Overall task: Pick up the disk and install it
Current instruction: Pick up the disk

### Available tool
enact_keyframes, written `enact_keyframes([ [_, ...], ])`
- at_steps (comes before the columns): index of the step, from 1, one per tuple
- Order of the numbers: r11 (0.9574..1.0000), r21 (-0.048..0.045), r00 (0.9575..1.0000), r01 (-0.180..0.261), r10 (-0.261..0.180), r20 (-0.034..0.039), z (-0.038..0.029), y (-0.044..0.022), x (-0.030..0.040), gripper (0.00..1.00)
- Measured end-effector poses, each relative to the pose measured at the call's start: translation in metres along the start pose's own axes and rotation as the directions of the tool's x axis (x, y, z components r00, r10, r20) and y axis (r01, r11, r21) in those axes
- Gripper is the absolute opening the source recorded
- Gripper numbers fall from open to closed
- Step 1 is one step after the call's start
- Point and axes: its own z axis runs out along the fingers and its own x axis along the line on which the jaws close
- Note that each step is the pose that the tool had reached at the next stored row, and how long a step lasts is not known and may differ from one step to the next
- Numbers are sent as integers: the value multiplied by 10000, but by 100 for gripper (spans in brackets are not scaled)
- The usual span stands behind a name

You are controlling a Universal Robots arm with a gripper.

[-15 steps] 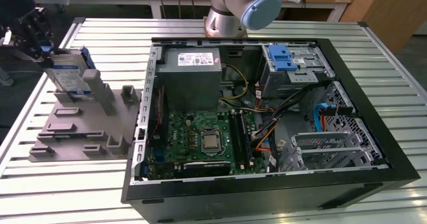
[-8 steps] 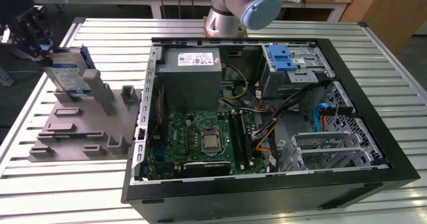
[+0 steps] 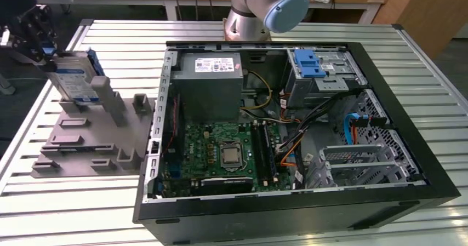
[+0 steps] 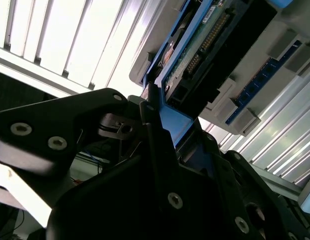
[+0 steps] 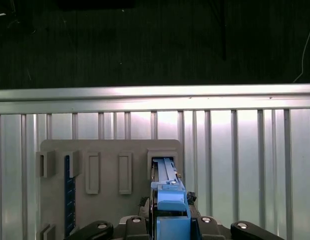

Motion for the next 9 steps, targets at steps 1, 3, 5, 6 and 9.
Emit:
enact_keyframes([
  [1, 10000, 0, 10000, 0, 0, 0, -3, 0, 0, 36],
  [3, 10000, 0, 10000, 0, 0, 0, -9, 0, 0, 36],
  [5, 10000, -1, 10000, 0, 0, -1, -19, 0, 0, 36],
  [6, 10000, -1, 10000, 0, 0, 0, -24, 0, 0, 36],
  [9, 10000, 1, 10000, 0, 0, 0, -36, 0, 1, 36],
])
